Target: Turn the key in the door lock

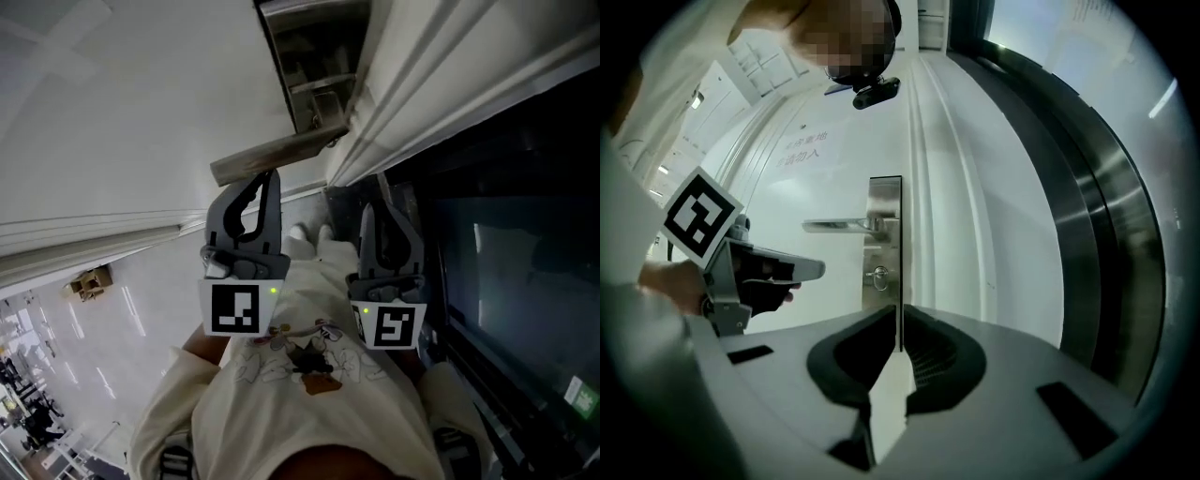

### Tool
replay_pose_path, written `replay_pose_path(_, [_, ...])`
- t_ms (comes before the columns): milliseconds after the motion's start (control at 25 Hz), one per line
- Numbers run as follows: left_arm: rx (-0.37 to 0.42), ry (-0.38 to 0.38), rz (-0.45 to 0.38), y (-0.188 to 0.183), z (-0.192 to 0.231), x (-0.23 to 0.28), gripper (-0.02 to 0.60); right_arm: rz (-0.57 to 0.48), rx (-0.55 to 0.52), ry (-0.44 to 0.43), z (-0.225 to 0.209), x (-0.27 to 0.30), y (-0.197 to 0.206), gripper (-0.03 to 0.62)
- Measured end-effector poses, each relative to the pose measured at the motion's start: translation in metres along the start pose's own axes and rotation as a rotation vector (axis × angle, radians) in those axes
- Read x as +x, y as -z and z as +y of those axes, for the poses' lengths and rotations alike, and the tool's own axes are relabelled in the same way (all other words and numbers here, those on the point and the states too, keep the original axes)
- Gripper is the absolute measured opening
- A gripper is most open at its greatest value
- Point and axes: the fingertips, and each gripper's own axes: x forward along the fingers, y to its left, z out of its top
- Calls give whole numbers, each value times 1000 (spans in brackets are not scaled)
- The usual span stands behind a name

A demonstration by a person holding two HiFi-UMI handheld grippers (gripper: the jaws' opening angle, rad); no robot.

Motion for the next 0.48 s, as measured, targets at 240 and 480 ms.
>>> replay_pose_path(240, [-339, -127, -41, 41, 35, -40, 5, -22, -18, -87, 44, 21, -10, 15])
replay_pose_path(480, [-349, -77, -50, 52, 27, -60, 5, -24, -63, -175, 80, 37, -16, 11])
